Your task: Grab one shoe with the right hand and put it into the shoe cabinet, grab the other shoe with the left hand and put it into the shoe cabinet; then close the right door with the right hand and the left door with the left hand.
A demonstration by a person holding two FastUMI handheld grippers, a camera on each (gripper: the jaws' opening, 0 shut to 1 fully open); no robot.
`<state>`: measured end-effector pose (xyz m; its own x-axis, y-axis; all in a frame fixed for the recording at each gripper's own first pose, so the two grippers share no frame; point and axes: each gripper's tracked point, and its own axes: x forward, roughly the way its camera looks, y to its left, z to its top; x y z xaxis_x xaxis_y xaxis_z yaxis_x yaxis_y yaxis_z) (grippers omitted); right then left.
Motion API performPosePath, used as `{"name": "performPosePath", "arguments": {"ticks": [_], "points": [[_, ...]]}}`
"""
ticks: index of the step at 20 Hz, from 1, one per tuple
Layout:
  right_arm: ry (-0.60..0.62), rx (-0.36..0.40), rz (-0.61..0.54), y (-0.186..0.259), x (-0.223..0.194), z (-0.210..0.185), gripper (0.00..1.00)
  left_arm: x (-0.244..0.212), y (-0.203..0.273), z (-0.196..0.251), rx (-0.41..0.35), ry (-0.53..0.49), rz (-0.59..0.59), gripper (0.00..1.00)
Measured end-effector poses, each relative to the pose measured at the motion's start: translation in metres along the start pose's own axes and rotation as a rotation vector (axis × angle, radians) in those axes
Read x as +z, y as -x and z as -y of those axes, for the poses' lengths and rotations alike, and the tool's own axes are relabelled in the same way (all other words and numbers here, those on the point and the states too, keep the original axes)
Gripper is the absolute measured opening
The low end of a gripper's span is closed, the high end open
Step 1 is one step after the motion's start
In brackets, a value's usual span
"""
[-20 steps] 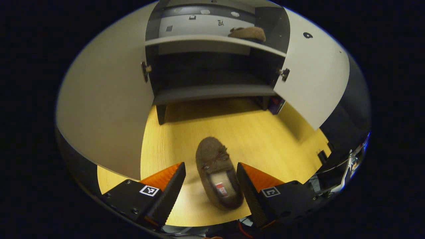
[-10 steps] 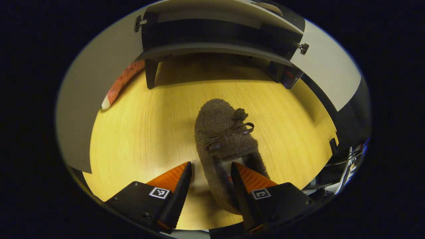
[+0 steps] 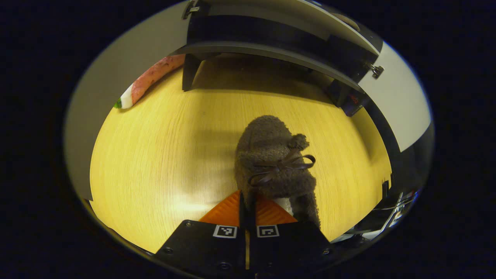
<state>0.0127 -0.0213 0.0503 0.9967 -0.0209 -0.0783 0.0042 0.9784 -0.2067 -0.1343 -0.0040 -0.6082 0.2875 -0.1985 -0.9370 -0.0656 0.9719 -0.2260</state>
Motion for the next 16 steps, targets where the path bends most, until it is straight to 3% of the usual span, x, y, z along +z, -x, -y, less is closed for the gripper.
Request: {"name": "performPosePath", "arguments": {"ticks": [6, 16], "points": [[0.013, -0.004, -0.002, -0.001, -0.005, 0.005, 0.37, 0.018, 0.015, 0.004, -0.005, 0.006, 0.016, 0.01], [0.012, -0.014, 0.022, 0.005, -0.007, 0.024, 0.37, 0.136, 0.113, 0.066, -0.088, -0.050, 0.261, 0.01]]}}
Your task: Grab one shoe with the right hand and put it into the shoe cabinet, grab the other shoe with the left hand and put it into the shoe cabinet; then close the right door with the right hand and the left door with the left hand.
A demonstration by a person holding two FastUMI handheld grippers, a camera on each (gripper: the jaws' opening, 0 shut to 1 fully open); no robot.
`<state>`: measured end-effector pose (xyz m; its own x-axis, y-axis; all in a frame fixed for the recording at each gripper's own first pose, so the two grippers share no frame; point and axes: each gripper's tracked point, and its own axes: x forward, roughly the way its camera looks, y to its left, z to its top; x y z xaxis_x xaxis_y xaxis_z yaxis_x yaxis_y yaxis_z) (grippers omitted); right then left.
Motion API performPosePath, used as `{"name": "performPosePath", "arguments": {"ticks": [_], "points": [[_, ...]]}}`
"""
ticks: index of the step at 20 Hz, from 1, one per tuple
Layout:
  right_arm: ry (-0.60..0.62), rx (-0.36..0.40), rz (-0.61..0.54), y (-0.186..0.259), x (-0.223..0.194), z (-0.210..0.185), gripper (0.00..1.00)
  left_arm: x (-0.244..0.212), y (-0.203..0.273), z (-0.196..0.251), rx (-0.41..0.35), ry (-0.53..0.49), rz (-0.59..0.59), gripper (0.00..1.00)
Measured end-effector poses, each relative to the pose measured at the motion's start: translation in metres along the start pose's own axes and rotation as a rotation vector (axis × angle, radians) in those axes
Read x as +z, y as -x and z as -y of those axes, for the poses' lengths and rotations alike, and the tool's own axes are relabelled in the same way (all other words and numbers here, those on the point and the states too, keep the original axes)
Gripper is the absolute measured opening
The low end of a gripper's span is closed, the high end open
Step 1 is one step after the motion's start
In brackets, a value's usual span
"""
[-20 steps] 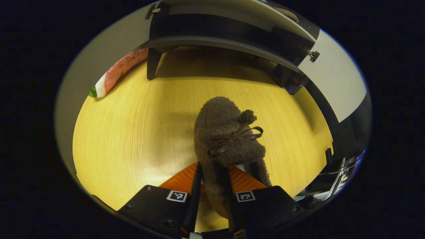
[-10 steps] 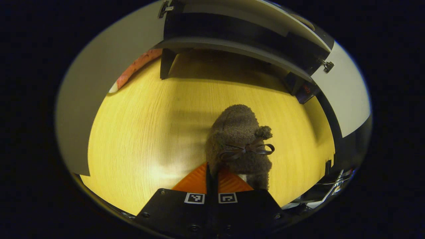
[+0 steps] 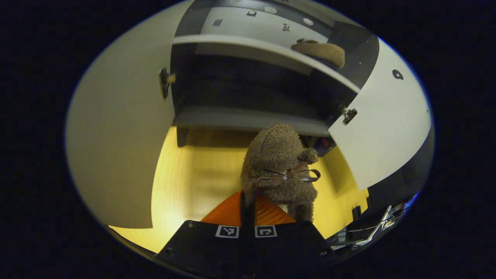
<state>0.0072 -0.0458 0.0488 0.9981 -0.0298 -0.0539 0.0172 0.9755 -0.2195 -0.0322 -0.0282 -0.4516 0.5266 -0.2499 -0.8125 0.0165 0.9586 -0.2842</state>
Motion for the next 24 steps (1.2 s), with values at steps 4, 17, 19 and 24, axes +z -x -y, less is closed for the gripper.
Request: {"name": "performPosePath", "arguments": {"ticks": [4, 17, 19, 24], "points": [[-0.010, 0.004, 0.020, 0.007, 0.005, 0.011, 0.37, 0.069, 0.026, 0.025, -0.038, 0.001, 0.128, 0.01], [-0.032, -0.026, 0.083, 0.044, 0.020, 0.055, 0.37, 0.264, 0.033, 0.039, -0.033, 0.041, 0.417, 0.00], [-0.027, -0.042, 0.096, 0.049, 0.023, 0.064, 0.37, 0.286, 0.024, 0.037, -0.025, 0.052, 0.425, 0.00], [0.015, -0.107, 0.103, 0.057, 0.021, 0.086, 0.36, 0.330, 0.000, 0.025, 0.012, 0.078, 0.449, 0.01]]}}
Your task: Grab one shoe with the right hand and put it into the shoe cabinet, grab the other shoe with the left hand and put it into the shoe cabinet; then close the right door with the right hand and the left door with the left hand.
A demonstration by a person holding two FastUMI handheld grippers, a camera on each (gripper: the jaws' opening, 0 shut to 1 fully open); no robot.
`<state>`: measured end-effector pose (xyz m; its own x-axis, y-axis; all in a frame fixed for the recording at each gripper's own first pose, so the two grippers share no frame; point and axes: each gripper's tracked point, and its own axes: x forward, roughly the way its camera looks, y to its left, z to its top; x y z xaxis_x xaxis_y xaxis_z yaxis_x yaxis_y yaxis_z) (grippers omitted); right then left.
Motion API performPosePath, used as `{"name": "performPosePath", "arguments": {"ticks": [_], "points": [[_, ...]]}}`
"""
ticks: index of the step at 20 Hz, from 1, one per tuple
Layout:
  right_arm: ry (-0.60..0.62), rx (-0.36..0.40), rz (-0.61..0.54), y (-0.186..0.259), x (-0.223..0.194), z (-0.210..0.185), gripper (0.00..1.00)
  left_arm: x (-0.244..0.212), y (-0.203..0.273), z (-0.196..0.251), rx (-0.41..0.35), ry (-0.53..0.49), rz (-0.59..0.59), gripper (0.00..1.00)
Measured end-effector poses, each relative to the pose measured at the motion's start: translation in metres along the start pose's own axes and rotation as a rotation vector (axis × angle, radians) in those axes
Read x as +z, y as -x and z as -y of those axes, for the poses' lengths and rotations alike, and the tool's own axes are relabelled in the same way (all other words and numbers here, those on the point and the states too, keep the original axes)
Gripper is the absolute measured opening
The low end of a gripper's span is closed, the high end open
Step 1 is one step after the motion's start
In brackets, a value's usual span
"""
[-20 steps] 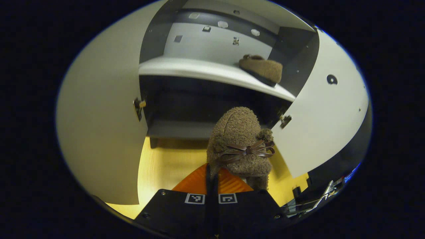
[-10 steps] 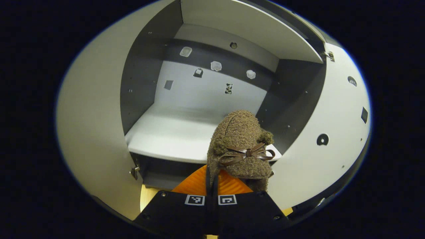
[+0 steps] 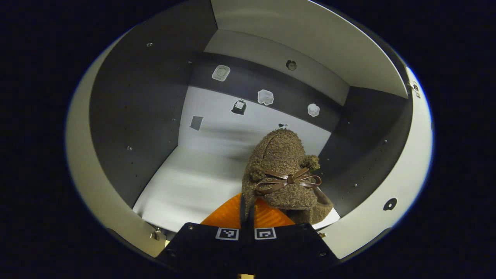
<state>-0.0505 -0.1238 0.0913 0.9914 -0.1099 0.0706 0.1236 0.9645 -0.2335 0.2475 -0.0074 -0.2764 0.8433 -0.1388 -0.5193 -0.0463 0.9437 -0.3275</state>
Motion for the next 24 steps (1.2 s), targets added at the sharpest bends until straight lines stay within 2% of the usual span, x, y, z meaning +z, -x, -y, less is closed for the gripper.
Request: {"name": "performPosePath", "arguments": {"ticks": [5, 7, 8, 9, 15, 21, 22, 24], "points": [[0.039, -0.055, -0.020, 0.004, -0.008, 0.017, 0.37, -0.001, -0.035, -0.019, 0.071, -0.038, -0.027, 0.01], [0.046, -0.073, -0.030, 0.003, -0.011, 0.023, 0.37, -0.002, -0.044, -0.023, 0.082, -0.038, -0.027, 0.03], [0.046, -0.080, -0.037, 0.004, -0.013, 0.025, 0.37, -0.002, -0.047, -0.024, 0.084, -0.036, -0.029, 0.00], [0.044, -0.085, -0.043, 0.005, -0.015, 0.028, 0.37, -0.003, -0.049, -0.025, 0.088, -0.040, -0.030, 0.03], [0.038, -0.117, -0.060, 0.005, -0.022, 0.038, 0.37, -0.011, -0.070, -0.036, 0.145, -0.128, -0.066, 0.00], [0.014, -0.146, -0.084, 0.012, -0.035, 0.054, 0.37, -0.018, -0.082, -0.039, 0.165, -0.175, -0.098, 0.00], [0.014, -0.151, -0.087, 0.013, -0.036, 0.057, 0.37, -0.019, -0.084, -0.040, 0.164, -0.181, -0.103, 0.02], [0.013, -0.160, -0.090, 0.014, -0.037, 0.060, 0.37, -0.020, -0.084, -0.039, 0.159, -0.190, -0.110, 0.13]]}}
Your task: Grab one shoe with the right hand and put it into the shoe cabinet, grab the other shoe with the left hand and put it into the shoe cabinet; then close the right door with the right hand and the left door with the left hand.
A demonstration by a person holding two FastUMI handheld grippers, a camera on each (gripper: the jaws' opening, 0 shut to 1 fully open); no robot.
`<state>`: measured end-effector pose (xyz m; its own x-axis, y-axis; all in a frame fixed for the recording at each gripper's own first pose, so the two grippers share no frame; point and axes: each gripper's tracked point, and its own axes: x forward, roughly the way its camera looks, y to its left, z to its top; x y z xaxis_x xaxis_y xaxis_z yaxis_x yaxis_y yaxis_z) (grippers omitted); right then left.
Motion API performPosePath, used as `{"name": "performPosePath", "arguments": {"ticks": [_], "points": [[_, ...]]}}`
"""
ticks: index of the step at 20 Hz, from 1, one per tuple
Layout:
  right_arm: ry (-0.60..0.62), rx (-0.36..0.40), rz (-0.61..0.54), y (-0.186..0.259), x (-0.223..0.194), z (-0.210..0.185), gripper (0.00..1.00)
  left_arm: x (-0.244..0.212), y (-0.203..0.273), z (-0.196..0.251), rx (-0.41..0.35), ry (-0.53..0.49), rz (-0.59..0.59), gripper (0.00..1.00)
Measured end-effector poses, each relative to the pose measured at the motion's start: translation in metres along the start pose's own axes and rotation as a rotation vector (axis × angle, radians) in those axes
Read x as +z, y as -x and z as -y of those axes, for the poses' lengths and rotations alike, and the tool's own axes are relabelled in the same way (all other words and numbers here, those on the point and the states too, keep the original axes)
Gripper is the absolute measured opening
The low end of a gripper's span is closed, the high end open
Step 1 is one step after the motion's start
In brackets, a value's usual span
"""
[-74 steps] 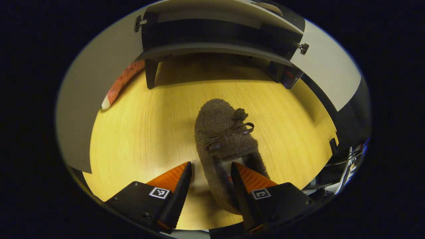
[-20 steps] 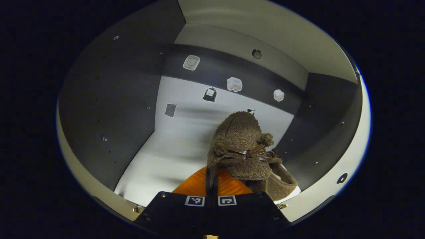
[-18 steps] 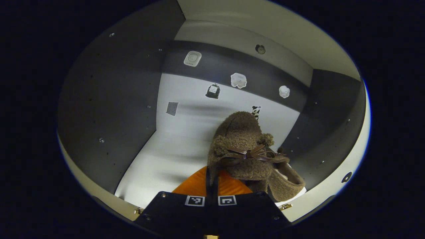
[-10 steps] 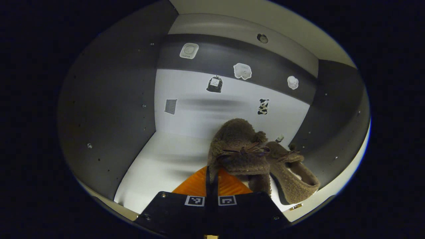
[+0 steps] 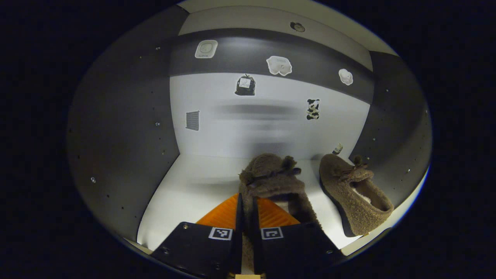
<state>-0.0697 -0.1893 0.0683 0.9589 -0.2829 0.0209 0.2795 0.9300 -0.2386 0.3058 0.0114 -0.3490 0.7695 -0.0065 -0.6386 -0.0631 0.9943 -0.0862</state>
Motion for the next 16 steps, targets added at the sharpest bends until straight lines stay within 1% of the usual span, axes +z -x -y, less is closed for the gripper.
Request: {"name": "performPosePath", "arguments": {"ticks": [1, 3, 4, 5, 6, 7, 9, 11, 15, 16], "points": [[-0.002, -0.003, -0.001, 0.000, 0.000, 0.001, 0.37, 0.000, -0.001, 0.002, -0.009, -0.001, 0.002, 0.14], [-0.012, -0.003, -0.009, 0.002, -0.004, 0.005, 0.37, -0.001, 0.001, -0.001, 0.000, -0.013, -0.008, 0.28], [-0.021, 0.001, -0.014, 0.001, -0.007, 0.006, 0.37, 0.000, 0.004, -0.004, 0.014, -0.018, -0.007, 0.33], [-0.030, 0.007, -0.021, 0.002, -0.010, 0.006, 0.37, 0.001, 0.006, -0.006, 0.018, -0.020, -0.003, 0.41], [-0.038, 0.014, -0.028, 0.000, -0.012, 0.005, 0.37, 0.003, 0.010, -0.006, 0.015, -0.015, 0.005, 0.45], [-0.044, 0.019, -0.033, 0.000, -0.014, 0.005, 0.37, 0.004, 0.015, -0.005, 0.006, -0.008, 0.009, 0.53], [-0.055, 0.034, -0.041, -0.003, -0.021, 0.003, 0.37, 0.005, 0.027, -0.002, -0.013, 0.003, 0.011, 0.72], [-0.067, 0.055, -0.054, -0.006, -0.026, 0.002, 0.37, 0.009, 0.044, 0.004, -0.032, 0.009, 0.029, 0.84], [-0.084, 0.104, -0.077, -0.019, -0.043, -0.002, 0.37, 0.029, 0.089, 0.016, -0.067, -0.002, 0.112, 0.84], [-0.090, 0.119, -0.087, -0.023, -0.048, -0.003, 0.34, 0.036, 0.103, 0.019, -0.076, -0.005, 0.140, 0.84]]}}
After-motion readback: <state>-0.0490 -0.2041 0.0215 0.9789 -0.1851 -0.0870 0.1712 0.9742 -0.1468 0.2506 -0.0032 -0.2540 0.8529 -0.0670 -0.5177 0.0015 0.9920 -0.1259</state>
